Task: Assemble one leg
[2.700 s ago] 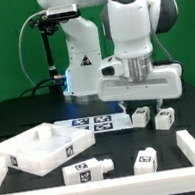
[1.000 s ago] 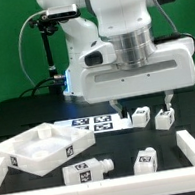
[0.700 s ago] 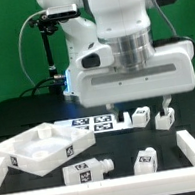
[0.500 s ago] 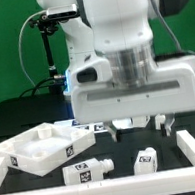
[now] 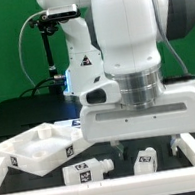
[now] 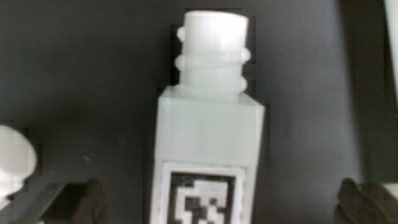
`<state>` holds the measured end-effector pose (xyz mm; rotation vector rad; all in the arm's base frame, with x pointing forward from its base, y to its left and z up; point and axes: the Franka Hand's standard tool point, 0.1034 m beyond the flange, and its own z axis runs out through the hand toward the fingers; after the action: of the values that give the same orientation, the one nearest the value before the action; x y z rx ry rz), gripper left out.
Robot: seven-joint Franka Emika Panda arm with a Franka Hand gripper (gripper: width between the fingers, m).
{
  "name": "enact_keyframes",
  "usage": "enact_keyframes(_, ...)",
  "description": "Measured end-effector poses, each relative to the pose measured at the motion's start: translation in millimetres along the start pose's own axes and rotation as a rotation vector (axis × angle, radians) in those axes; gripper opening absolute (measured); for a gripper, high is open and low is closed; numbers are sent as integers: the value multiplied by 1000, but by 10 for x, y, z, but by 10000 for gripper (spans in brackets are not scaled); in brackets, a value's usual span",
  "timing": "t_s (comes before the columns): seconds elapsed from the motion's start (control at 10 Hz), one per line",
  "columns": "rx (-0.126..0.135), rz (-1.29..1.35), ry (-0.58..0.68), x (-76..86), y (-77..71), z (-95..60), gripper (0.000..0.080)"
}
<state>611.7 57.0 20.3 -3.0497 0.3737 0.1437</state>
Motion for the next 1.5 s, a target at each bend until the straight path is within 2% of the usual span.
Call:
enact_keyframes(0.2,-2,2,14,9,-1,96,649)
enact_keyframes(0.4,-2,1,14,7,-1,98,649)
enact_keyframes(0.6,-2,1,14,7,0,98,386)
enact_keyframes(0.7,-2,1,14,7,0,98,386)
enact_keyframes(0.8,-3,19,9,-37,7,100,278)
enact_keyframes(0.9,-8,37,-11,-190,48,90,278)
enact_keyframes(1.2,-6,22,-49,-802,305,-254,279)
enact_keyframes(1.3,-8,52,-36,-890,324,-249,279)
enact_keyframes(1.4,-11,94,-33,-850,242,-218,279)
enact_keyframes(1.5,-10,82,-32,-835,234,-213,279)
